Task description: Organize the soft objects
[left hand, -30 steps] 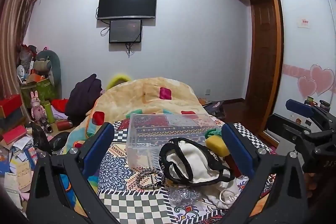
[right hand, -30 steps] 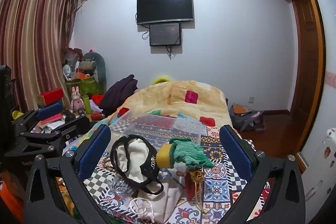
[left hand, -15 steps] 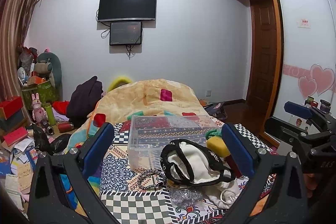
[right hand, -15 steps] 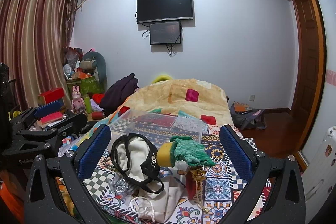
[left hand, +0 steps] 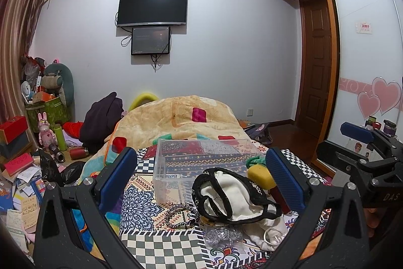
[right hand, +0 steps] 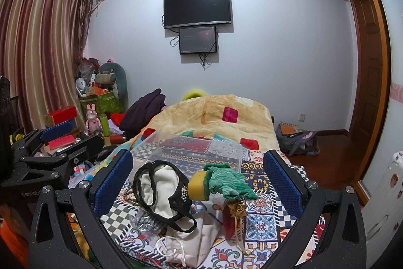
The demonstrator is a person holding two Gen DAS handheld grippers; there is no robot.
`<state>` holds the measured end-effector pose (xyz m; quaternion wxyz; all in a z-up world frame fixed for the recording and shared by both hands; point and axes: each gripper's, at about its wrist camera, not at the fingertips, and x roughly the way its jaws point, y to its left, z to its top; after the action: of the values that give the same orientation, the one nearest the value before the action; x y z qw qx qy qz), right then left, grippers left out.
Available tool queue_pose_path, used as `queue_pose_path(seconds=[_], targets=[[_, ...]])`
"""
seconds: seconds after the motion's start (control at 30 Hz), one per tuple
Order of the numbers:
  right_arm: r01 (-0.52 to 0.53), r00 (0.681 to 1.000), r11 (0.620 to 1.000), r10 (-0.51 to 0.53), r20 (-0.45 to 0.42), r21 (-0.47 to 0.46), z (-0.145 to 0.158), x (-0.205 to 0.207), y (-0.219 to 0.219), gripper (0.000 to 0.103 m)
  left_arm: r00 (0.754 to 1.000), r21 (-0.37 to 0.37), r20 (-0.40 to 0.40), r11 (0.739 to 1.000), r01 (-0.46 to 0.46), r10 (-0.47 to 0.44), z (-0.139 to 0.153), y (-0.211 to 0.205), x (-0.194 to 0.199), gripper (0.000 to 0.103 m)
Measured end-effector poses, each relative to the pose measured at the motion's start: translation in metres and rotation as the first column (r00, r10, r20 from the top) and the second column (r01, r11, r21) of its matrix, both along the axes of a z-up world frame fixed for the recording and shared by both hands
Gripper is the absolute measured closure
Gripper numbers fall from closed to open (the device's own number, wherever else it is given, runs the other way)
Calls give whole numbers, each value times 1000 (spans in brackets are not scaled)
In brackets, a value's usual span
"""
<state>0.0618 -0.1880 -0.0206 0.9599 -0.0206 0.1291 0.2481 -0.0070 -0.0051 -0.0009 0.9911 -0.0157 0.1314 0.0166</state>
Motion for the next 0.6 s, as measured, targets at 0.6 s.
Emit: queue_pose_path(seconds=[0.6], targets=[[-2,1000,1000,2,2,2,2,-1,-1,0,1000,3,6,1000,2,-2,5,-1,-2,0]])
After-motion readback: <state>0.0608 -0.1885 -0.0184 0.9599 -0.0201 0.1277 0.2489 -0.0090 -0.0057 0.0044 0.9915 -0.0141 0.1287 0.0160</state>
